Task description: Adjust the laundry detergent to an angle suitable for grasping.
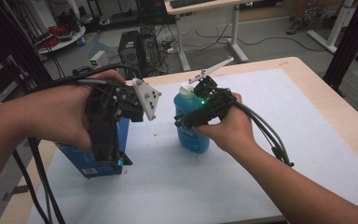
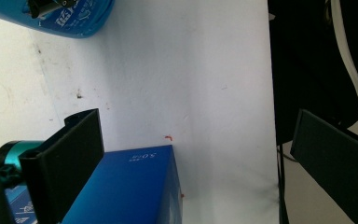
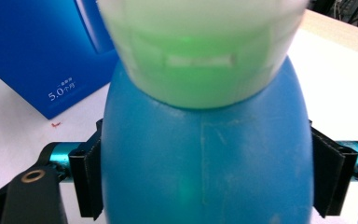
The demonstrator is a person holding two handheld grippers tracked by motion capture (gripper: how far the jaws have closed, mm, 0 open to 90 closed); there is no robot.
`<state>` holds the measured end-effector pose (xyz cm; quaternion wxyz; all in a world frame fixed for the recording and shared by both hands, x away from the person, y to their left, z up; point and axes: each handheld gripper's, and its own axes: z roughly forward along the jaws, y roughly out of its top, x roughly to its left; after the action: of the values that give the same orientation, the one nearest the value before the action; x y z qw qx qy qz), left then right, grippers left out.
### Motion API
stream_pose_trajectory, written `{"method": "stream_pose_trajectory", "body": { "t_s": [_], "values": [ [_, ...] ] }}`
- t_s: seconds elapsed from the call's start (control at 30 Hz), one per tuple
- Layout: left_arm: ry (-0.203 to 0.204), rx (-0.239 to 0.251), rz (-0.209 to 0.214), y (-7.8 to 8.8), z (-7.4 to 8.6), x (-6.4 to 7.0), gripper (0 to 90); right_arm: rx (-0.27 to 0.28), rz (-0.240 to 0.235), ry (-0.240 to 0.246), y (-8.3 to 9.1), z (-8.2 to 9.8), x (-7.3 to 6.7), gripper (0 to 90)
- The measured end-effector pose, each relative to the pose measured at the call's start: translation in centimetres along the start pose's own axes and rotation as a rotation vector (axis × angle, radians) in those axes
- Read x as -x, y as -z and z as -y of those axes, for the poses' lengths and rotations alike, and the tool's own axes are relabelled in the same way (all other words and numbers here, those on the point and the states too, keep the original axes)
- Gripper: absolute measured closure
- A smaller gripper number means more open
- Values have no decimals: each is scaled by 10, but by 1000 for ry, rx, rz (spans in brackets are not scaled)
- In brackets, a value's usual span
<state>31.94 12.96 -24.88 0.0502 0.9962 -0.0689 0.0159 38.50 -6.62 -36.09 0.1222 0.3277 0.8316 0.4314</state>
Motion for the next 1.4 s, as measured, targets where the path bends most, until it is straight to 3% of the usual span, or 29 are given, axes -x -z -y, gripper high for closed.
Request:
{"method": "stream_pose_trajectory", "body": {
  "t_s": [0.73,0.87,1.4],
  "values": [
    [1,-8,6,-2,-1,-1,25,16,12,29,2,-1,-2,272],
    [2,-6,7,-2,-1,-1,25,27,2,40,4,-1,-2,327],
    [7,-11,5,-3,0,-1,25,31,30,77,4,0,-6,411]
  ]
}}
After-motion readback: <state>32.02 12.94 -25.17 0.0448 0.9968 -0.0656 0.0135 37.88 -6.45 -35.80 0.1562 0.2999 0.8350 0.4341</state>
